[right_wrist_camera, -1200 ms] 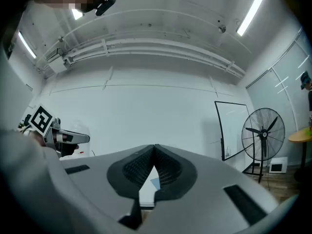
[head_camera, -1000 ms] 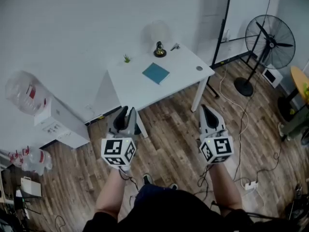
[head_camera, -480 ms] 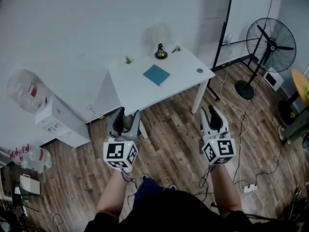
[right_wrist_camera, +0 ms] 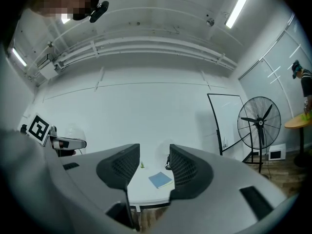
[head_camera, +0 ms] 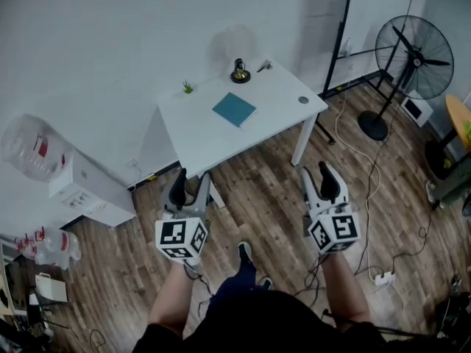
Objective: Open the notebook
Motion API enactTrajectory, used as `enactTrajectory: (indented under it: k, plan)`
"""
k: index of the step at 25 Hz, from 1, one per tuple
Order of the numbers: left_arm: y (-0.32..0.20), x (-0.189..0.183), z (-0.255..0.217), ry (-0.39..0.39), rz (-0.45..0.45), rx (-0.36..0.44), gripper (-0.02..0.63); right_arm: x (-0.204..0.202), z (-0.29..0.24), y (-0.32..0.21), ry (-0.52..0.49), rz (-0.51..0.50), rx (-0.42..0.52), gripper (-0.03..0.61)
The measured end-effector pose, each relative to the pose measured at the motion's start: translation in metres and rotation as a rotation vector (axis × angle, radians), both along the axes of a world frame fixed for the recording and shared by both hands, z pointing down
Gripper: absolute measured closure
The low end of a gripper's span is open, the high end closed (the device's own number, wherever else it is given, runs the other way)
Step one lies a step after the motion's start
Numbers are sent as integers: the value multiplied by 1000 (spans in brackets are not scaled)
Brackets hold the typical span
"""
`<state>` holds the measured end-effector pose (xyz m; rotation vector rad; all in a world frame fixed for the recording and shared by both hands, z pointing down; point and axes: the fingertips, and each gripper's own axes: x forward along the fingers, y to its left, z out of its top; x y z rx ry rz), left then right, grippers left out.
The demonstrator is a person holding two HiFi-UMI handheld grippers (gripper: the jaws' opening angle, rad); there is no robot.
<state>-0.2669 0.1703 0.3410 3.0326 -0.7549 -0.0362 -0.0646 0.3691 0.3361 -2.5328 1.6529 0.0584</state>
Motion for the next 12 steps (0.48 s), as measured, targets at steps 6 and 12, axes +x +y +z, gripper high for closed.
enactTrajectory:
  k: [6, 12]
  plan:
    - [-58, 50, 12, 13, 7, -29, 396, 50, 7, -37, 16, 39, -21, 383]
    - [-120, 95, 20, 11, 22, -65, 396, 88, 10, -95, -3, 58, -42, 387]
